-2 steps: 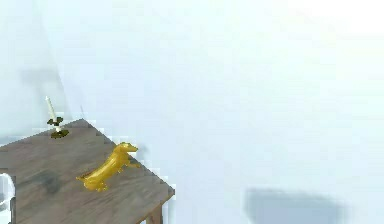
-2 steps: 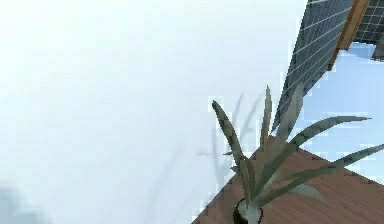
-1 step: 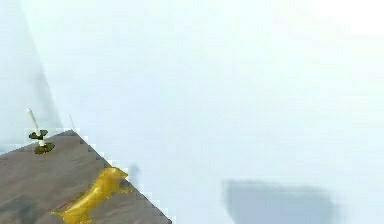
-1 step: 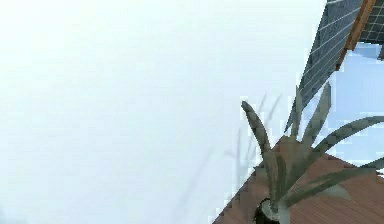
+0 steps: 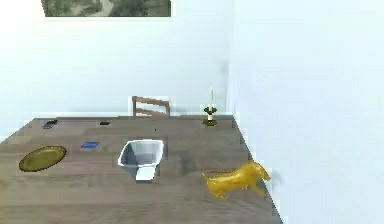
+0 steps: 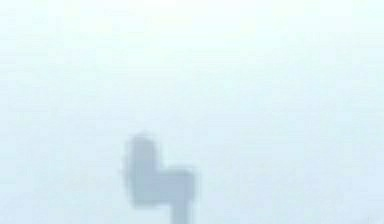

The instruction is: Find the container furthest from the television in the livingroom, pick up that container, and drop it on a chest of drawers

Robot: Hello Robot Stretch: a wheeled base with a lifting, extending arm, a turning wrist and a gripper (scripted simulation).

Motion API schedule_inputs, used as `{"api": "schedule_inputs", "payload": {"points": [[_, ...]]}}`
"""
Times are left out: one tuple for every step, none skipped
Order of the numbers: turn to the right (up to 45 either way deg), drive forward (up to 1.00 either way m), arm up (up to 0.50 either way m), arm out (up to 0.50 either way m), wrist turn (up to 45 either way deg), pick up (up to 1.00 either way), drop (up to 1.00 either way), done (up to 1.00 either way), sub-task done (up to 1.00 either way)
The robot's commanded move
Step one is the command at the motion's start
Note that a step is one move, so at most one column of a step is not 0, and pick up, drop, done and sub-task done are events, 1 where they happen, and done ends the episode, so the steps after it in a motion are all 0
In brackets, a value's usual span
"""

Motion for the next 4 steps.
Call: {"api": "schedule_inputs", "payload": {"points": [[-45.0,0.0,0.0,0.0,0.0,0.0,0.0,0.0,0.0],[-45.0,0.0,0.0,0.0,0.0,0.0,0.0,0.0,0.0],[-12.0,0.0,0.0,0.0,0.0,0.0,0.0,0.0,0.0],[0.0,0.0,0.5,0.0,0.0,0.0,0.0,0.0,0.0]]}}
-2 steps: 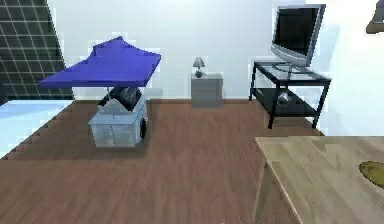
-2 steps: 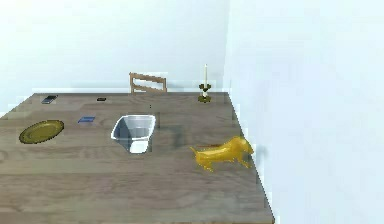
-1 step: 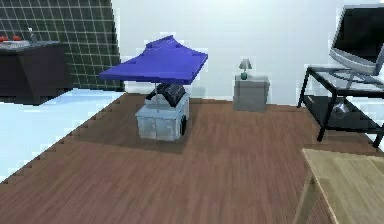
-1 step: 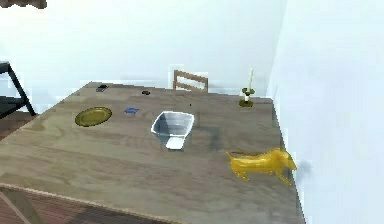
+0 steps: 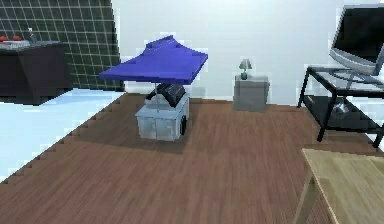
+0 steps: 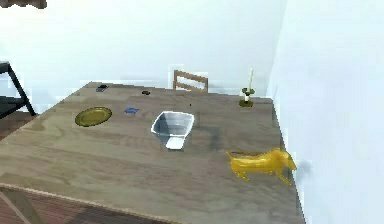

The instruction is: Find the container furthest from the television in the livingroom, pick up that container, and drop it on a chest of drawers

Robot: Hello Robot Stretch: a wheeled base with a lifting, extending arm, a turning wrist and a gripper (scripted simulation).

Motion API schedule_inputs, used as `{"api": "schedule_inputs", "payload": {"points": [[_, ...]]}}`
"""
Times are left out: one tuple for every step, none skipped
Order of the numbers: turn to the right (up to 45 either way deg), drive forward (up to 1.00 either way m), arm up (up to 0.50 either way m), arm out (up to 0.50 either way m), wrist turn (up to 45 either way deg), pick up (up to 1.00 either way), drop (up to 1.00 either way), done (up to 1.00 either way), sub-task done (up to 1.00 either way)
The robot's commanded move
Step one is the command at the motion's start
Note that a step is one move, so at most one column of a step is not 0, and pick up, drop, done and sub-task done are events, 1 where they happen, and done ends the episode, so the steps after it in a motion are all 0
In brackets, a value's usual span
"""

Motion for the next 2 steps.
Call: {"api": "schedule_inputs", "payload": {"points": [[0.0,0.0,0.38,0.0,0.0,0.0,0.0,0.0,0.0],[0.0,0.0,0.0,0.38,0.0,0.0,0.0,0.0,0.0]]}}
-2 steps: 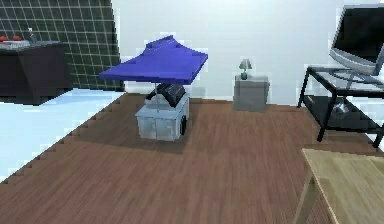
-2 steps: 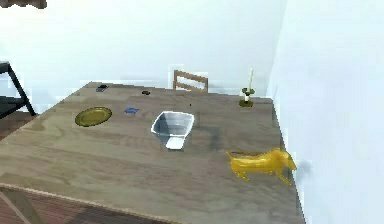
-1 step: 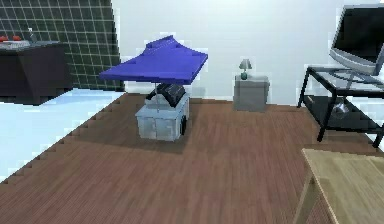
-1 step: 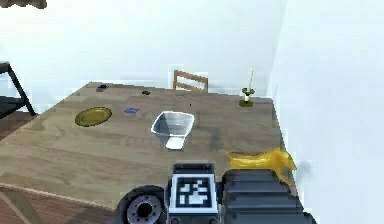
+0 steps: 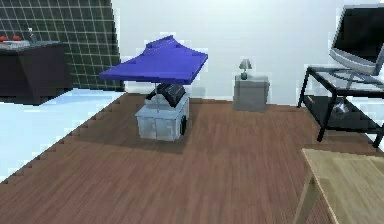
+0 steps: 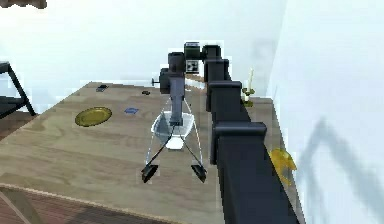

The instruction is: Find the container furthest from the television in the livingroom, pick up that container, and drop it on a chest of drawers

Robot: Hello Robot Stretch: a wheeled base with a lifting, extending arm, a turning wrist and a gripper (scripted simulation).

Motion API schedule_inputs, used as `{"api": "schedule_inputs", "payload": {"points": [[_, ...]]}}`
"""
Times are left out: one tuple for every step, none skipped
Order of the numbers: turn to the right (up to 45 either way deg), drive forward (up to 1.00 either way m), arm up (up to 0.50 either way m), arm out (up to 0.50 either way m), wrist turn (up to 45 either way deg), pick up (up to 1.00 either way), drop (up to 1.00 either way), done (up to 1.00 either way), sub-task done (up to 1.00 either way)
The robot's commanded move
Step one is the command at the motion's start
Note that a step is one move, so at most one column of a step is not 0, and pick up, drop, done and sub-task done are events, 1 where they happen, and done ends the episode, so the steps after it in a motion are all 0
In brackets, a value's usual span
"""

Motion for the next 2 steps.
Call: {"api": "schedule_inputs", "payload": {"points": [[0.0,0.0,0.0,0.0,45.0,0.0,0.0,0.0,0.0],[0.0,0.0,0.0,0.0,45.0,0.0,0.0,0.0,0.0]]}}
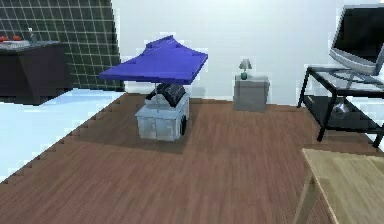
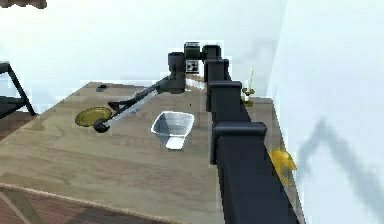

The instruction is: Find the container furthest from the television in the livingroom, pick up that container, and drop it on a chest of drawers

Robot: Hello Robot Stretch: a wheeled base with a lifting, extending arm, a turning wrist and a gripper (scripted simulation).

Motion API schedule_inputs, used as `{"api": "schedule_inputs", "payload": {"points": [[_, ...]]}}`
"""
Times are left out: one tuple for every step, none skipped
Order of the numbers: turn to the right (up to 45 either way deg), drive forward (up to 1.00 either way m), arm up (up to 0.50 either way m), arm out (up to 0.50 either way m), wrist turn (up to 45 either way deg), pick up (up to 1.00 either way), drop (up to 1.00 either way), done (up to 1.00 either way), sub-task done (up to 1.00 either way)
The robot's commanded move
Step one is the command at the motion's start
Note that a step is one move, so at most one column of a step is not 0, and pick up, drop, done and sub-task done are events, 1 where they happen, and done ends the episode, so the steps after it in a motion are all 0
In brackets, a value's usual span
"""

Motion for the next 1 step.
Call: {"api": "schedule_inputs", "payload": {"points": [[0.0,0.0,0.0,0.0,45.0,0.0,0.0,0.0,0.0]]}}
